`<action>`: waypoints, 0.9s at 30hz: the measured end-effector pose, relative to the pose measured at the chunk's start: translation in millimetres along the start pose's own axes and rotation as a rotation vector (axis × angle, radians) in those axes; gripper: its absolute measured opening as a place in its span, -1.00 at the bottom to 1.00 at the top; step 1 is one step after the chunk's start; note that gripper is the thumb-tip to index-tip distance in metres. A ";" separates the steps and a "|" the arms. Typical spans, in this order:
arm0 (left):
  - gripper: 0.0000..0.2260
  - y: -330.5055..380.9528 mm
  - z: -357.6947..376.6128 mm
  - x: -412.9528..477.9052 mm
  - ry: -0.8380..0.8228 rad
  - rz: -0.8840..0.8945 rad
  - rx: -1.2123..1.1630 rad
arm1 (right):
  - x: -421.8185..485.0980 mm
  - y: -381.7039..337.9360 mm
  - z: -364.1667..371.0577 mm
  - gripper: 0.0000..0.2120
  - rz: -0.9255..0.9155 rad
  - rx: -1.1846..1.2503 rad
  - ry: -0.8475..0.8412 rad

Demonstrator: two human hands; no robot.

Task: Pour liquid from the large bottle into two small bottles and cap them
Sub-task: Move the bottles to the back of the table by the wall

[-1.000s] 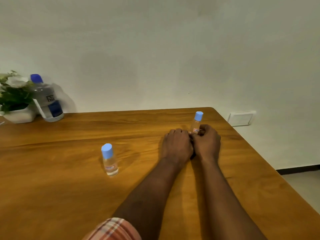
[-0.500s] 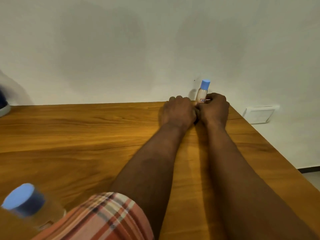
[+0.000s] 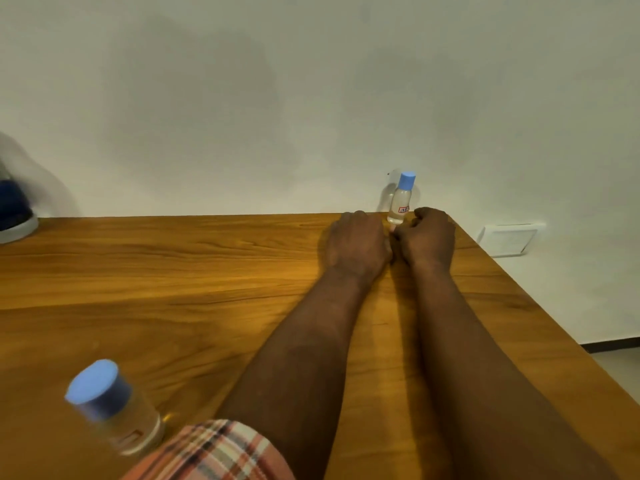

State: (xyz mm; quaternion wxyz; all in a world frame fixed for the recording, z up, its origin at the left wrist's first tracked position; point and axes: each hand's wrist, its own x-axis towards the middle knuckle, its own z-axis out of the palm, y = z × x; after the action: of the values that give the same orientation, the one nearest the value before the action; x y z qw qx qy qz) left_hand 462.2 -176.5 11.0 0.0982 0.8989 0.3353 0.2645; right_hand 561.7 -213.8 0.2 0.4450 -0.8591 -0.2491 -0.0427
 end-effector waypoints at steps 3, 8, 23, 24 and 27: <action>-0.78 3.1 -9.7 -20.7 -0.024 -0.007 0.002 | -22.2 0.7 -14.1 -0.60 0.007 -0.024 -0.022; -0.75 10.8 -32.7 -72.2 -0.069 -0.001 0.007 | -77.5 -0.8 -40.6 -0.59 0.003 -0.038 -0.054; -0.81 -19.3 -123.9 -244.9 -0.044 0.043 -0.031 | -265.6 -45.4 -75.5 -0.67 -0.088 0.125 -0.215; -0.79 -23.7 -129.9 -255.7 -0.031 0.029 -0.058 | -275.6 -50.2 -75.8 -0.66 -0.095 0.140 -0.239; -0.79 -41.4 -146.6 -283.7 0.025 -0.015 -0.110 | -300.3 -64.4 -73.9 -0.65 -0.113 0.170 -0.307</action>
State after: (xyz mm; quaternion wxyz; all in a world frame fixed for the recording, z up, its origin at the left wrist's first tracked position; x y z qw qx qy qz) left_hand 179.8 -331.1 3.4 0.1451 0.8862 0.3282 0.2929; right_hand 280.8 -358.1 3.8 0.4696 -0.7994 -0.3649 0.0854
